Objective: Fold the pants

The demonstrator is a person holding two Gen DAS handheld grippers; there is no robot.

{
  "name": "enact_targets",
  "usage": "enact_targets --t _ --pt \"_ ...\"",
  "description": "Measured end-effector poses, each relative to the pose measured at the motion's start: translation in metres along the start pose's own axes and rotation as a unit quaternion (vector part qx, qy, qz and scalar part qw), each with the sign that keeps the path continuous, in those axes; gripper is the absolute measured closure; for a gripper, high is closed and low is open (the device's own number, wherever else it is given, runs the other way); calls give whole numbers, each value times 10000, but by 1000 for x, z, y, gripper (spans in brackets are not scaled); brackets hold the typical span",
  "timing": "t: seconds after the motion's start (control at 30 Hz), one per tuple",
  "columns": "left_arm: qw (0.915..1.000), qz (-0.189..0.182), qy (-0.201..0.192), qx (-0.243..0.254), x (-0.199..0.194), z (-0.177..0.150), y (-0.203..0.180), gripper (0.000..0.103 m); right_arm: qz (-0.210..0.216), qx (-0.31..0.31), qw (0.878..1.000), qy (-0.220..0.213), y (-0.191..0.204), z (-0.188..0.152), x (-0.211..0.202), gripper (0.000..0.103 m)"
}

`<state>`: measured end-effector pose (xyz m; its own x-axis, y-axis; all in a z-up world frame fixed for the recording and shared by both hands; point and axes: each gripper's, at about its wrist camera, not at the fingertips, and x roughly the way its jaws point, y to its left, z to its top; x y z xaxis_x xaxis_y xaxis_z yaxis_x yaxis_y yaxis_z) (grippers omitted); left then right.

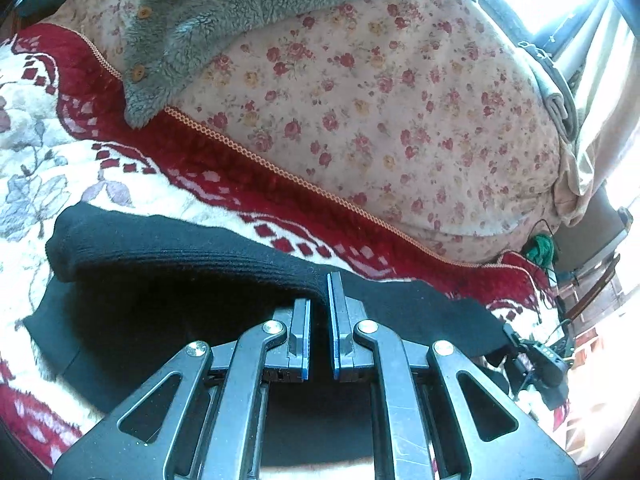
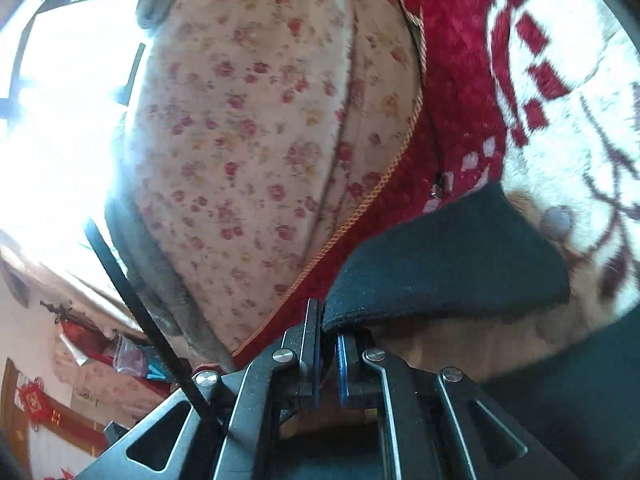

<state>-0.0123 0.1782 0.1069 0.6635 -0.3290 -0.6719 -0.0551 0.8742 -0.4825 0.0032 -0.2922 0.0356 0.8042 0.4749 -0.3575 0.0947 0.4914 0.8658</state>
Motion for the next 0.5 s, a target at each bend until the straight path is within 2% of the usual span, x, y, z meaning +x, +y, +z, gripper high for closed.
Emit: enact_targets --t 0.3,0.5 --pt "9995 -83 10 301 -22 -45 8 97 57 -321 9994 -68 15 -40 -68 97" --pt "9988 217 219 384 -11 -79 27 97 -411 -483 9978 172 -1 -77 -80 97"
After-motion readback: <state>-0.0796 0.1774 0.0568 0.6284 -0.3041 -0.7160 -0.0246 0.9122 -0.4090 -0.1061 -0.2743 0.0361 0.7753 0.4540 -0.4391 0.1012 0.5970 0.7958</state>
